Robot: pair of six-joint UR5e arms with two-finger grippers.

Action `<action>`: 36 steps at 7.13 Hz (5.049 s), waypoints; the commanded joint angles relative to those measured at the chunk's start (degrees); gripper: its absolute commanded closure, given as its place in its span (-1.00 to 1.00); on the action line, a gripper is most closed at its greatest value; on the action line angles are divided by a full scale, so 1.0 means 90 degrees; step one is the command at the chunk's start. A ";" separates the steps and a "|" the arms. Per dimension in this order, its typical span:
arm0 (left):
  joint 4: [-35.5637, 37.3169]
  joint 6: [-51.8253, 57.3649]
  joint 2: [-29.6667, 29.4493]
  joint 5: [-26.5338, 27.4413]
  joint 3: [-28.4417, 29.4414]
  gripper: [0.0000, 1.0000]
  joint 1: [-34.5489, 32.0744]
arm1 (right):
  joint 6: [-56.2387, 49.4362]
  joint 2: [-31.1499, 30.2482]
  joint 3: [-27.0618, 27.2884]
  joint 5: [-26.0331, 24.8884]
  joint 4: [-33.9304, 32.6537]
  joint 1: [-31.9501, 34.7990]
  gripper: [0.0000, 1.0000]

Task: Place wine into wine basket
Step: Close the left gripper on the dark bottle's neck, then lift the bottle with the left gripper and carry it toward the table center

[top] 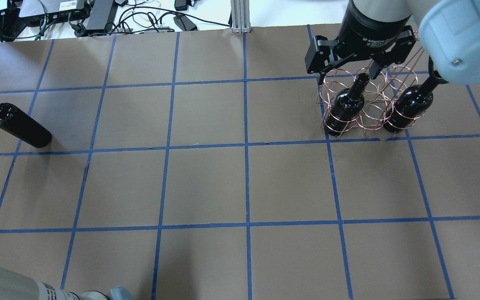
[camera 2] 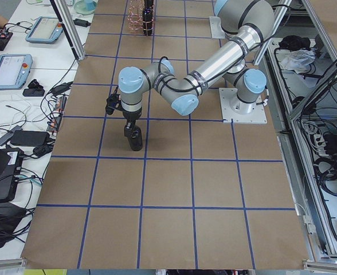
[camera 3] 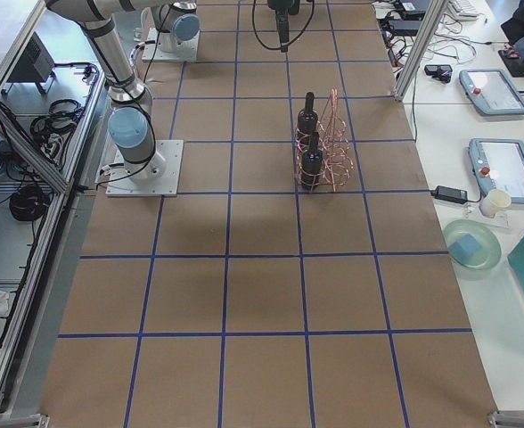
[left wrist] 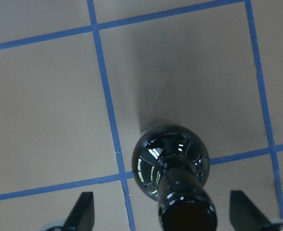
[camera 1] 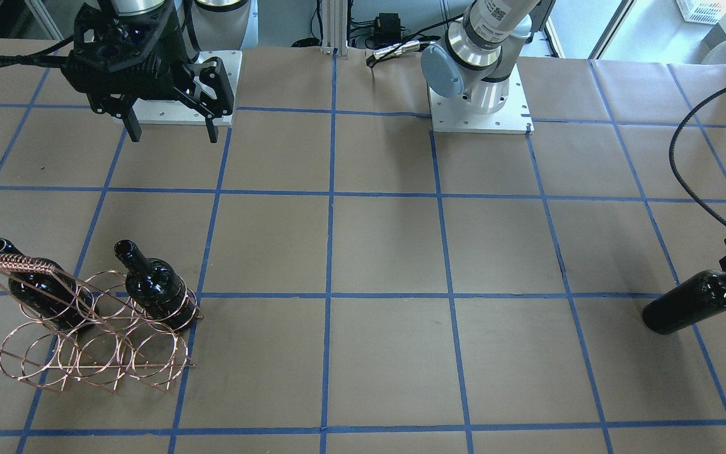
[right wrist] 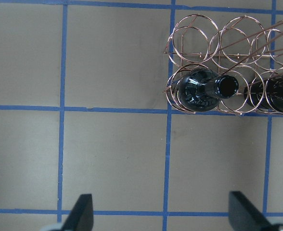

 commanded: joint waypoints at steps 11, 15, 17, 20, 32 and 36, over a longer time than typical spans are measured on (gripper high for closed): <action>-0.0022 -0.0412 -0.0039 -0.0037 -0.0018 -0.16 -0.0073 | 0.0000 -0.0010 0.0000 0.0000 0.0000 0.0000 -1.00; -0.0031 -0.0422 -0.0001 -0.0037 -0.0018 0.48 -0.0073 | 0.0009 0.0009 0.0000 0.0000 0.0000 0.0000 -1.00; -0.0080 -0.0441 0.0126 0.0011 -0.0018 0.91 -0.0131 | 0.0009 -0.0039 0.0000 -0.0010 0.0039 0.0000 -1.00; -0.0896 -0.1550 0.0730 0.0138 -0.0018 1.00 -0.0940 | 0.0000 -0.0030 0.0000 -0.0019 0.0069 0.0000 -1.00; -0.1399 -0.9090 0.2040 0.0392 -0.1521 1.00 -0.5559 | 0.0009 -0.0030 0.0010 -0.0010 0.0059 0.0000 -1.00; -0.1116 -0.8967 0.2382 0.0461 -0.2176 1.00 -0.5640 | 0.0009 -0.0030 0.0010 0.0010 0.0069 0.0000 -1.00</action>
